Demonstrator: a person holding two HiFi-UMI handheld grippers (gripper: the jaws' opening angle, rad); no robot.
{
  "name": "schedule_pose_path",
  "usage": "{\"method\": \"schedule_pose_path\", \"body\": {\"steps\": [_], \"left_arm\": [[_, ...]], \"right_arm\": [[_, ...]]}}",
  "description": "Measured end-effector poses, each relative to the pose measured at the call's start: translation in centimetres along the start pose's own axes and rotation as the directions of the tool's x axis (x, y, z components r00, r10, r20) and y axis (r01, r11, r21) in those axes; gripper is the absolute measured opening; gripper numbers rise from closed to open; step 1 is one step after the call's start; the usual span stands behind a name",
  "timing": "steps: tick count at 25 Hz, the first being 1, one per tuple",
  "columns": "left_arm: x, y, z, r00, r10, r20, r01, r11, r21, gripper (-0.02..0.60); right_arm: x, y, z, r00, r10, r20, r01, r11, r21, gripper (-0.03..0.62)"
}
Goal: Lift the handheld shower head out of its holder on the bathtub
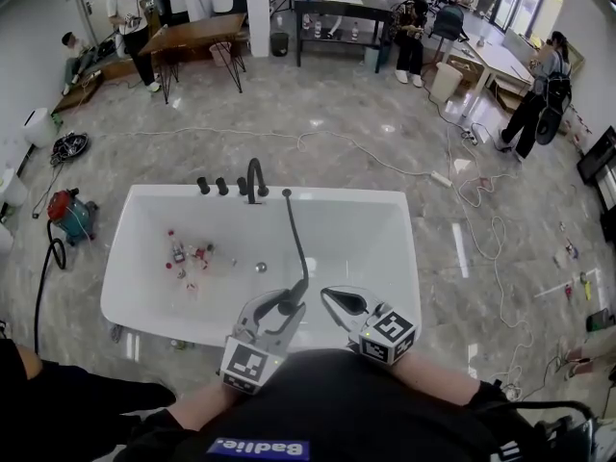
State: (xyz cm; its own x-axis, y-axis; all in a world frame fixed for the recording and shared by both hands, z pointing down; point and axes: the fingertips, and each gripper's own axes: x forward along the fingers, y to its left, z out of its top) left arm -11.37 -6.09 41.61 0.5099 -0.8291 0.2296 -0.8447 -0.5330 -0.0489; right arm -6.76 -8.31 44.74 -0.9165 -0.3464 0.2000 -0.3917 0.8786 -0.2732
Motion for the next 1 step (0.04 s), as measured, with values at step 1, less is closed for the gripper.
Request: {"method": "schedule_pose_path", "body": {"steps": [1], "left_arm": [[0.04, -0.05, -0.11, 1.0, 0.002, -0.001, -0.002, 1.0, 0.002, 0.138]], "right_arm": [[-0.01, 0.04, -0.08, 1.0, 0.001, -0.001, -0.001, 1.0, 0.001, -0.005]]}}
